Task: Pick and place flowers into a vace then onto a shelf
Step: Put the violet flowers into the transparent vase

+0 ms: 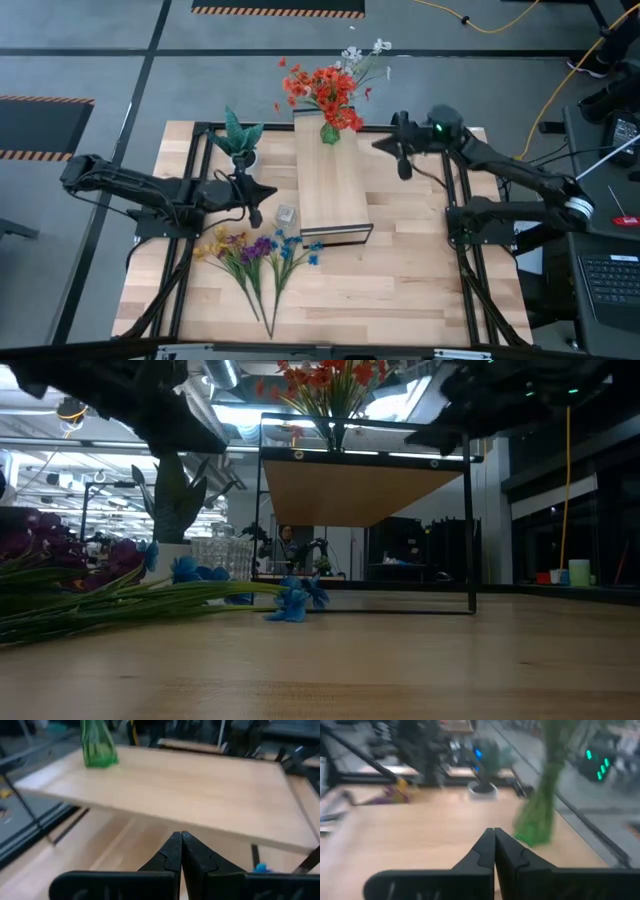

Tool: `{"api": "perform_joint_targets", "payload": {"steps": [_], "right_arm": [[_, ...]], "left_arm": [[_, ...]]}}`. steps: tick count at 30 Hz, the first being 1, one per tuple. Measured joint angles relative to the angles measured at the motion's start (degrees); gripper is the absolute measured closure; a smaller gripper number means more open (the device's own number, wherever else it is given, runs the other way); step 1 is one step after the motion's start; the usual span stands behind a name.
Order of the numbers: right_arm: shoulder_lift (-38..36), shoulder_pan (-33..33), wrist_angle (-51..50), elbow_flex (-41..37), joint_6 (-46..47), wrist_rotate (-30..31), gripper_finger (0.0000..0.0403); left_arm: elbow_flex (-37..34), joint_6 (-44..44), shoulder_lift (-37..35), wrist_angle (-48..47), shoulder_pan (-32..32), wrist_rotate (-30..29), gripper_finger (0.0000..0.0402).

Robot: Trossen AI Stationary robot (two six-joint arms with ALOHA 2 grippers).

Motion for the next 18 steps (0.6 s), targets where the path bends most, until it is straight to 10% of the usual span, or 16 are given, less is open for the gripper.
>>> {"api": "perform_joint_targets", "payload": {"steps": [10, 18], "right_arm": [[-13.47, 7.48, 7.9, -11.75, 0.34, -0.18, 0.0394], [-14.03, 8.15, 7.98, -15.98, 0.28, -0.15, 0.0395]], "left_arm": [[21.02, -7.5, 14.25, -20.77, -7.31, -6.78, 0.04], [39.69, -31.04, 26.83, -52.49, -11.5, -5.72, 0.04]]}}
